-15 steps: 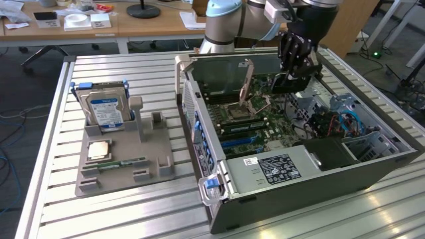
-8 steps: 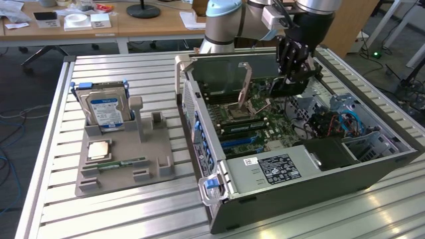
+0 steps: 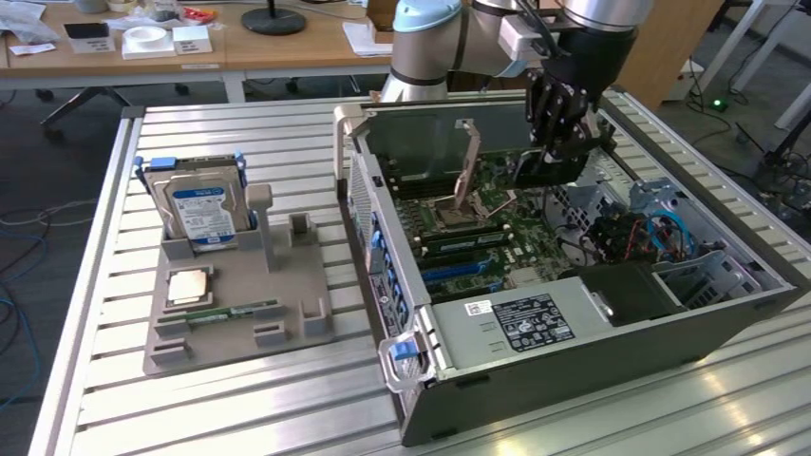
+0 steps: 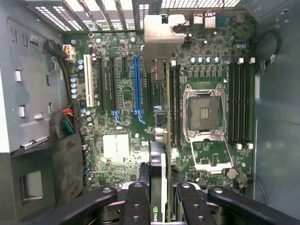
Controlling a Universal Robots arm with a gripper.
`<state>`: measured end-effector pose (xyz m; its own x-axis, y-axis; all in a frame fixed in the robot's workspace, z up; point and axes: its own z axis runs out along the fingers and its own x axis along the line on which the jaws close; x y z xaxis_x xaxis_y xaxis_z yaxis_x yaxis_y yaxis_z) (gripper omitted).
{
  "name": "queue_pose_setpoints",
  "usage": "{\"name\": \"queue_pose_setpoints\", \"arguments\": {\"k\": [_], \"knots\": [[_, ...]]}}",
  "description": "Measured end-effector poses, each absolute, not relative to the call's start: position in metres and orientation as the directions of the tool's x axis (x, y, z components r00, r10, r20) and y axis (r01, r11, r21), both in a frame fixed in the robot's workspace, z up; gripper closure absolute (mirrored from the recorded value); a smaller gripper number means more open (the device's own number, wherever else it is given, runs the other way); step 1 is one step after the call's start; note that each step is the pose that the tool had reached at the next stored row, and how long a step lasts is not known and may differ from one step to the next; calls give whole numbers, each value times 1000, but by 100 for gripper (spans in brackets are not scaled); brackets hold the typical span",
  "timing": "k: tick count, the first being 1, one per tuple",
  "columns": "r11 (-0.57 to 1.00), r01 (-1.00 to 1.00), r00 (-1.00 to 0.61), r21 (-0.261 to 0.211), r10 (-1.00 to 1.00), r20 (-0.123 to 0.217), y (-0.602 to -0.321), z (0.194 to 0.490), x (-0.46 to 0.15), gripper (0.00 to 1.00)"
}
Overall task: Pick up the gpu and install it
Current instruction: 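Insert the gpu into the slot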
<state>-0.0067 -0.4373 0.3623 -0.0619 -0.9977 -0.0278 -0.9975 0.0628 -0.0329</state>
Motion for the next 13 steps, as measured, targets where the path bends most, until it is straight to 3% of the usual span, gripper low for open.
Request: {"name": "queue_pose_setpoints", "arguments": {"k": [1,13], "knots": [[63,-997,-62,-33,-998,-27,-454,362,-11,73],[63,-997,-62,-33,-998,-28,-454,358,-11,73]]}}
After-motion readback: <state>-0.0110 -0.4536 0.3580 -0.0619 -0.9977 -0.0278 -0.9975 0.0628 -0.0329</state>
